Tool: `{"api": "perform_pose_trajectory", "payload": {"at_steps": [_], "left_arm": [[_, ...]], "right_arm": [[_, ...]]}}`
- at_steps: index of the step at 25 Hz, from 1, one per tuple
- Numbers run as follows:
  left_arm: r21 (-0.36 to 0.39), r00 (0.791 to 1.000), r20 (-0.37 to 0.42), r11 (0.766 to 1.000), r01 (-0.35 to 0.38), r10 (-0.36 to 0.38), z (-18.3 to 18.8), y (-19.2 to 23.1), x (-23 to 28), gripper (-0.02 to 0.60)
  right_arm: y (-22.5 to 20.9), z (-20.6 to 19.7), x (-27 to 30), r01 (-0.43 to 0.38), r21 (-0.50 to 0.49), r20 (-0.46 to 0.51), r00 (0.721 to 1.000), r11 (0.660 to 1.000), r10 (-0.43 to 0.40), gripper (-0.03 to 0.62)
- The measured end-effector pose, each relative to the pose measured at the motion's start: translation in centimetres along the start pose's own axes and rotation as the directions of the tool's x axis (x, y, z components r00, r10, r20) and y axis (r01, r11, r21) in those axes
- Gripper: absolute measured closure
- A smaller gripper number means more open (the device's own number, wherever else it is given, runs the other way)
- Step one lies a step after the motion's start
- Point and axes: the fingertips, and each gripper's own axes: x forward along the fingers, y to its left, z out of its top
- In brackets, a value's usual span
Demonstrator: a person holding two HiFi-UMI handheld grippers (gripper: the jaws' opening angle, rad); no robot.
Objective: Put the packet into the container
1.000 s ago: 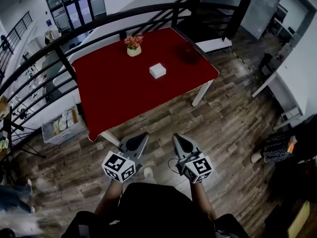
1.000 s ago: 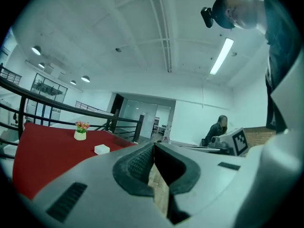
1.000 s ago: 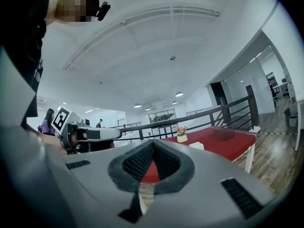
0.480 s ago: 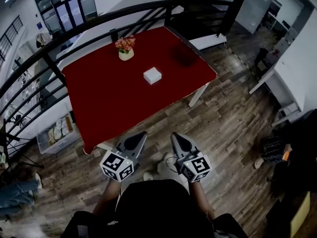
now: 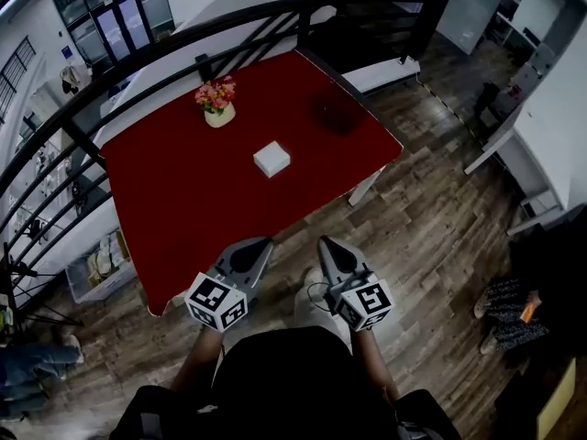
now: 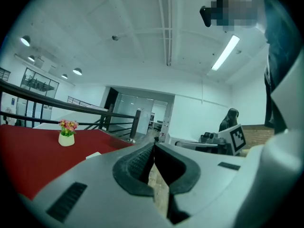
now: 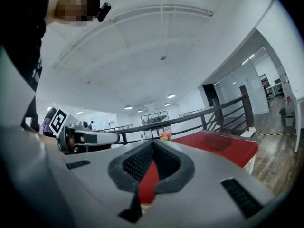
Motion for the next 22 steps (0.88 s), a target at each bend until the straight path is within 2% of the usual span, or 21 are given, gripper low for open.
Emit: {"api": "perform_pose_trajectory", "payload": {"at_steps": [13,22], "left_arm": [[-0.021,0.999,-0.043,0.999,0.032,-0.033,2.2,5.5,17.2,0.571],[-0.034,0.998,-0.060,0.999,0.024,-0.026,2.6,7.4,25.9,0.571]], "right_arm": [[-16.4,3.1,7.7,0.033,0.003,-0.019,0.999,0.999,-0.033,0.574],[-24.7,4.5,10.5,0.033,0.021,-0.029,0.999,0.999,-0.033,0.574]]}}
